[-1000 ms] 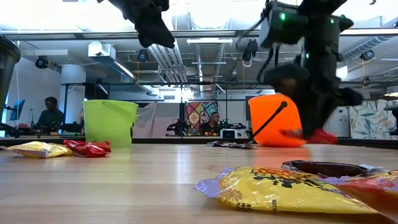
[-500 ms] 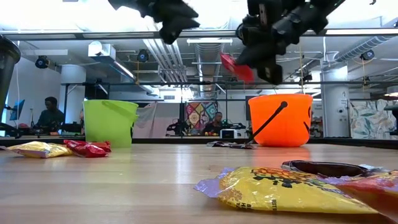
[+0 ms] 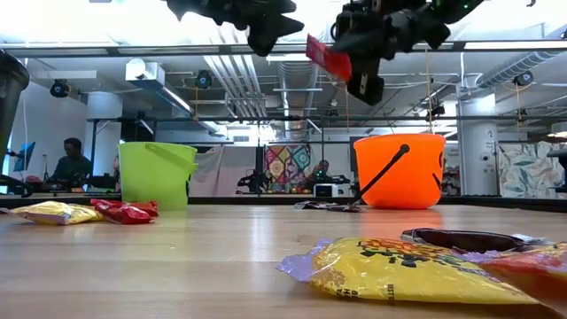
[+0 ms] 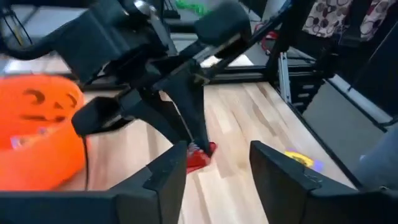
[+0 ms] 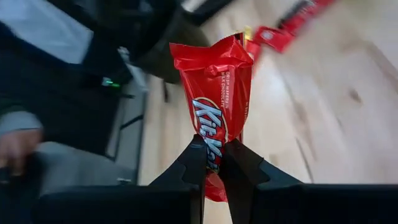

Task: Sort candy by brand, put in halloween buckets
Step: Put the red candy into the black bucket

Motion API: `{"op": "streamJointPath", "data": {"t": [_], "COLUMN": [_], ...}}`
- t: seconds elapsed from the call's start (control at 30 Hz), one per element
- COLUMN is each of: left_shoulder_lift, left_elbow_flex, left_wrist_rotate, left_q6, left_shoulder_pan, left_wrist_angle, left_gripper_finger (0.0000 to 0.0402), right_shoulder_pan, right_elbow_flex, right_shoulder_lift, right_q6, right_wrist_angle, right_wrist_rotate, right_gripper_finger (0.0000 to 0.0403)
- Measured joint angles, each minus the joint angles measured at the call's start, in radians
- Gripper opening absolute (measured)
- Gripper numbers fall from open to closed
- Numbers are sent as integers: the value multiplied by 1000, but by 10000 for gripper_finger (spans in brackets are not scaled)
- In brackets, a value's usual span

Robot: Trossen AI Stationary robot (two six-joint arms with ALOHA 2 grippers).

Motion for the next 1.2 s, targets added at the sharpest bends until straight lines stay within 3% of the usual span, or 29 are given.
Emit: {"op": "streamJointPath", "data": {"t": [0.23, 0.47, 0.77, 1.0, 1.2], "left_shoulder_lift": [41, 62, 72, 70, 56], "left_elbow_flex": [9, 10, 10, 10, 11], "left_wrist_rotate": [-53, 16, 56, 58, 42], "left_q6": [20, 5, -58, -61, -64], "left_shoulder_pan": [-1, -6, -5, -1, 4], "left_wrist_angle": [76, 133, 131, 122, 85], "left_gripper_finger": [187, 178, 121, 17, 7], "right_shoulder_pan": [-31, -21, -40, -52, -70], "right_elbow_flex": [80, 132, 138, 137, 137], "right_shoulder_lift": [10, 68, 88, 87, 86], "right_q6": [9, 32, 26, 26, 44], "right_wrist_angle": [1, -9, -6, -7, -27], "right_wrist_rotate": [-160, -248, -275, -275, -269], "right_gripper_finger": [29, 29, 29, 29, 29]}}
